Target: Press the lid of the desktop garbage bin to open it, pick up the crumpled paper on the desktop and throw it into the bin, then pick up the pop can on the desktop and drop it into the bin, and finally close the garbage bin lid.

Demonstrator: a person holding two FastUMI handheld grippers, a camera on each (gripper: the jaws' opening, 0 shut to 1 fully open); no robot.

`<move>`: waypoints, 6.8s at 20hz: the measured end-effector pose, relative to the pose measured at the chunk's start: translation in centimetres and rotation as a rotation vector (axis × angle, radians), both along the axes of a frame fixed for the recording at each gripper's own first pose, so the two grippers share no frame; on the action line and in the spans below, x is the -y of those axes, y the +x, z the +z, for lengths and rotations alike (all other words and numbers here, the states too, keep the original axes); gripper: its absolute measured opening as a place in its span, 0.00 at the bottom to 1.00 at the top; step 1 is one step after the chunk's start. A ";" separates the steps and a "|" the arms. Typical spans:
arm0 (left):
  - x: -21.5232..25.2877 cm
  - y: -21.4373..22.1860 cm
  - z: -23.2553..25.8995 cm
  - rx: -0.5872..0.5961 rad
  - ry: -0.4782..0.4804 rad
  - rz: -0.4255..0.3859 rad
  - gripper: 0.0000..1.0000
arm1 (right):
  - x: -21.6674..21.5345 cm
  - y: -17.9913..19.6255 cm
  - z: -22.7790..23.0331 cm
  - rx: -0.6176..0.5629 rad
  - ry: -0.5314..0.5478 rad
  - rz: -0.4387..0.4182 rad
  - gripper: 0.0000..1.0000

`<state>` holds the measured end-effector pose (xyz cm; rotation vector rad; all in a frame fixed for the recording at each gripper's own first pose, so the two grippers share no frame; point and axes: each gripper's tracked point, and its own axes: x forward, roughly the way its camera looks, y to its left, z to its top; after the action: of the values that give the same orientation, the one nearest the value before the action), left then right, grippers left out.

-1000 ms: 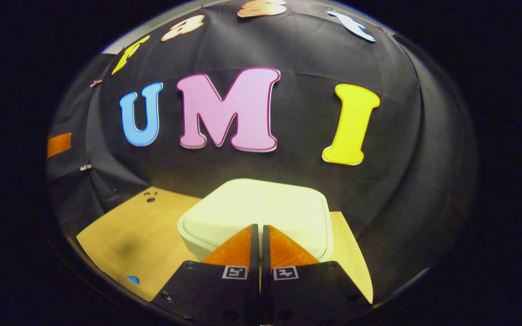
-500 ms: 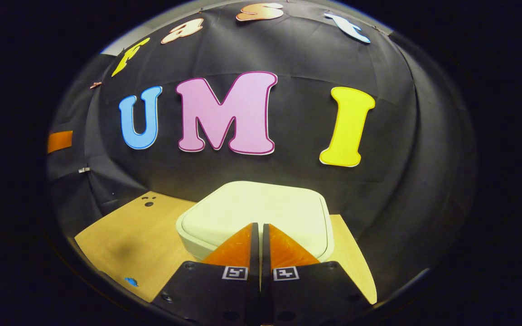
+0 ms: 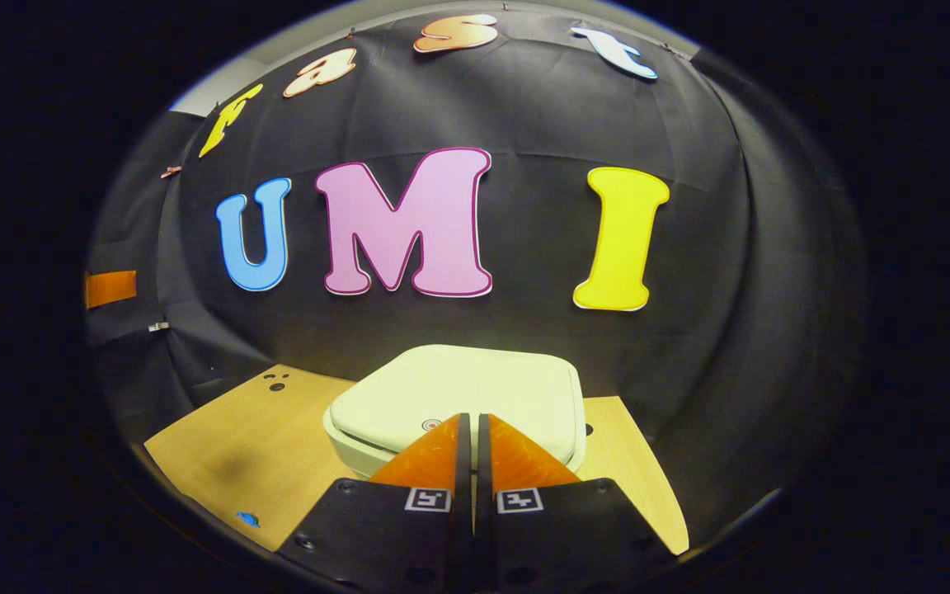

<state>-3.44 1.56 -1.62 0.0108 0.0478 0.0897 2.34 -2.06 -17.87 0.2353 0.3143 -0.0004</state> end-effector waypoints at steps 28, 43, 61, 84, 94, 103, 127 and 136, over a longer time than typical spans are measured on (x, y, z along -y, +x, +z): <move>-1.3 -3.1 -19.1 -0.395 0.031 -0.074 0.94 | -4.5 -6.8 -0.5 -0.042 0.003 0.133 0.31; -0.8 -8.3 -36.4 -0.767 -0.024 -0.150 0.80 | -5.1 -8.3 -1.6 -0.113 -0.007 0.169 0.37; -0.5 -7.6 -40.9 -0.864 0.033 -0.202 0.27 | -4.5 -11.8 -3.2 -0.207 0.001 0.180 0.38; 0.3 -7.2 -42.9 -0.941 0.006 -0.267 0.66 | -4.6 -12.9 -3.7 -0.243 0.012 0.179 0.38; 0.5 -6.7 -39.7 -0.869 -0.043 -0.310 0.36 | -5.7 -13.4 -3.8 -0.246 0.030 0.178 0.38; 2.8 -2.3 -28.9 -0.631 -0.094 -0.346 0.36 | -7.0 -13.5 -3.8 -0.236 0.048 0.200 0.39; 19.6 13.1 -5.9 -0.142 -0.076 -0.676 0.35 | -10.1 -16.3 -4.1 -0.264 0.096 0.297 0.89; 24.8 16.5 -8.3 -0.194 -0.037 -0.728 0.35 | -7.8 -16.3 -4.2 -0.253 0.118 0.246 0.89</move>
<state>13.08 -23.22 -9.91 -0.0007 0.2358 -0.6411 -13.93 5.76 -22.10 0.3131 0.5943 0.2331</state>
